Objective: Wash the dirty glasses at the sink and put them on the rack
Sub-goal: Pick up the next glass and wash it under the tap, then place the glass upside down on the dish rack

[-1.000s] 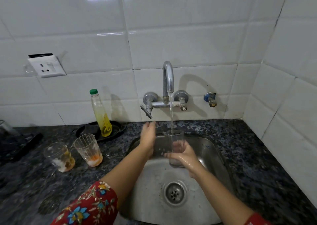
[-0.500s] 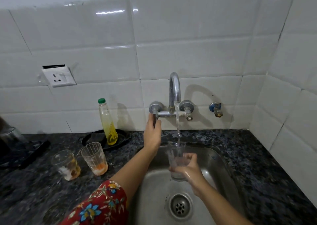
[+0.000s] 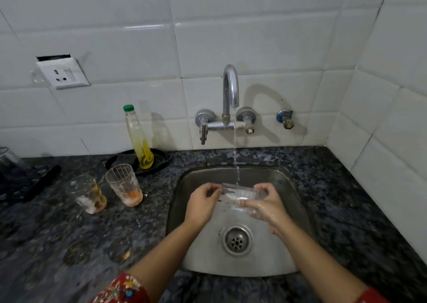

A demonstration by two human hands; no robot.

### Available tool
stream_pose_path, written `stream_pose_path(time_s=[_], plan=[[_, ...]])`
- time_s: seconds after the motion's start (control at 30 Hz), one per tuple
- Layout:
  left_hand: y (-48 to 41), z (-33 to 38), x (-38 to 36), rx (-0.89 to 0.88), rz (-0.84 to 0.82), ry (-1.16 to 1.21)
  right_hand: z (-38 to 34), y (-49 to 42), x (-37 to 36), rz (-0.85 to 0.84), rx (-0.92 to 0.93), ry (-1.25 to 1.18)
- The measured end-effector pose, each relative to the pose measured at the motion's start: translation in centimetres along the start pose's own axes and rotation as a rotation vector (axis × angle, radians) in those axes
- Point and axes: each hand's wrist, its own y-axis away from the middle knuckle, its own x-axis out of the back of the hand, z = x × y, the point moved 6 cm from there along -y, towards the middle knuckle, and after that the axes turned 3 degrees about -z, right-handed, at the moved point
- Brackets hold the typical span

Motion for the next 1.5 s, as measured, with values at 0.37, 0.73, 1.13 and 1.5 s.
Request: stream_pose_path(time_s=[0.37,0.73,1.13,1.5], plan=[[1.1,0.5,-2.1,0.086,-0.172,-0.218,-5.9,1.1,-0.8,0.137,0.442,0.371],[-0.2,-0.9,2.3,0.04,-0.196,-0.324,-3.3,0.5,-2.4,0.234,0.241,0.092],[-0.5,-4.3,31.3,-0.041,0.299,0.477,-10.0,1.9,-28.4,-0.201,-0.27,-0.851],[3.9,-20.0,53.6,0.176,0.589,0.57,-10.4,0.8,-58.0,-0.37,-0.358,-0.599]])
